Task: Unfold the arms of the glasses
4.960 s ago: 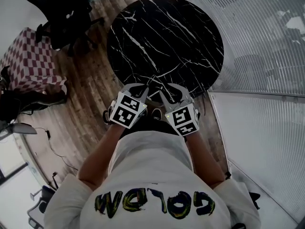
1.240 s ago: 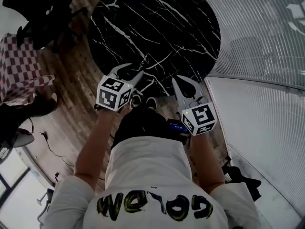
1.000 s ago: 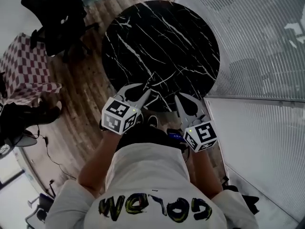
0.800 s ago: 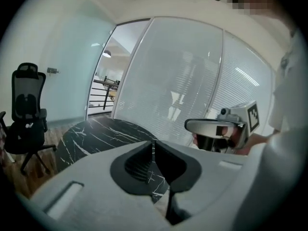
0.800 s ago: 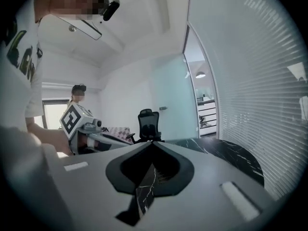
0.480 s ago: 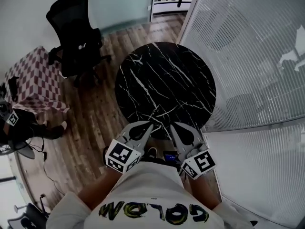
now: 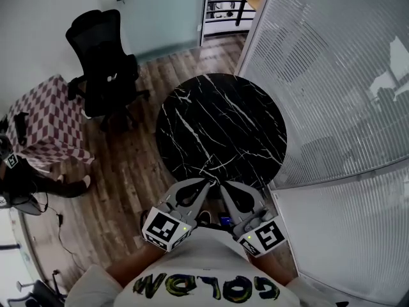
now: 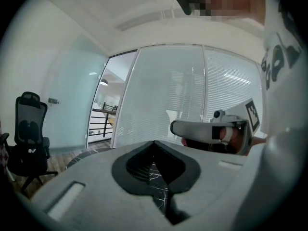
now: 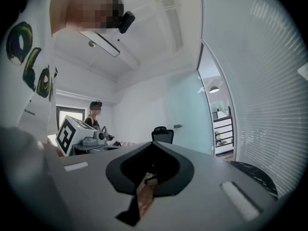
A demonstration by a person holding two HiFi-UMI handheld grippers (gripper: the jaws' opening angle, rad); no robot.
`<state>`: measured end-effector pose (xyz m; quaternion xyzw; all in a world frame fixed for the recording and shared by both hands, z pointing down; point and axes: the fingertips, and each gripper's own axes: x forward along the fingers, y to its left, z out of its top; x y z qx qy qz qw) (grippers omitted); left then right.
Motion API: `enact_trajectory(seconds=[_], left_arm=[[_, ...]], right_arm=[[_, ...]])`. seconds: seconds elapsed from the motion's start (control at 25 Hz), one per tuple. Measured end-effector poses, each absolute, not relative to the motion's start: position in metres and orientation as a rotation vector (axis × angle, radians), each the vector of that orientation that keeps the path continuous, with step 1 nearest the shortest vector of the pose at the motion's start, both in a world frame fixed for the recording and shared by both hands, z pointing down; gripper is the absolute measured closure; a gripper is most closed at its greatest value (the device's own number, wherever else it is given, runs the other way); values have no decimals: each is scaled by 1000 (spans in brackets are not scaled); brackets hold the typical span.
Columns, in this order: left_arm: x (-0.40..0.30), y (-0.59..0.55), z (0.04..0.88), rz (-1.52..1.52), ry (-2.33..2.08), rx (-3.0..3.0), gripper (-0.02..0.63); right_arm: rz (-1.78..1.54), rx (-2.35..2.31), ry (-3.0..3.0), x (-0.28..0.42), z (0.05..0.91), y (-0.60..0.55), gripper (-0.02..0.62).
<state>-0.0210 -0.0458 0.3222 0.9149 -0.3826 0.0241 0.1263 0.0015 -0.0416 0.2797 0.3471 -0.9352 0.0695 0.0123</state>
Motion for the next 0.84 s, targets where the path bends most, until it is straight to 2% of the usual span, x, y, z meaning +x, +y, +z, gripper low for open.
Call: enact_trajectory(seconds=[0.84], left_arm=[[-22, -53, 331, 41, -1172, 2634, 603]], right_arm=[[215, 1036, -2927, 1, 287, -47, 594]])
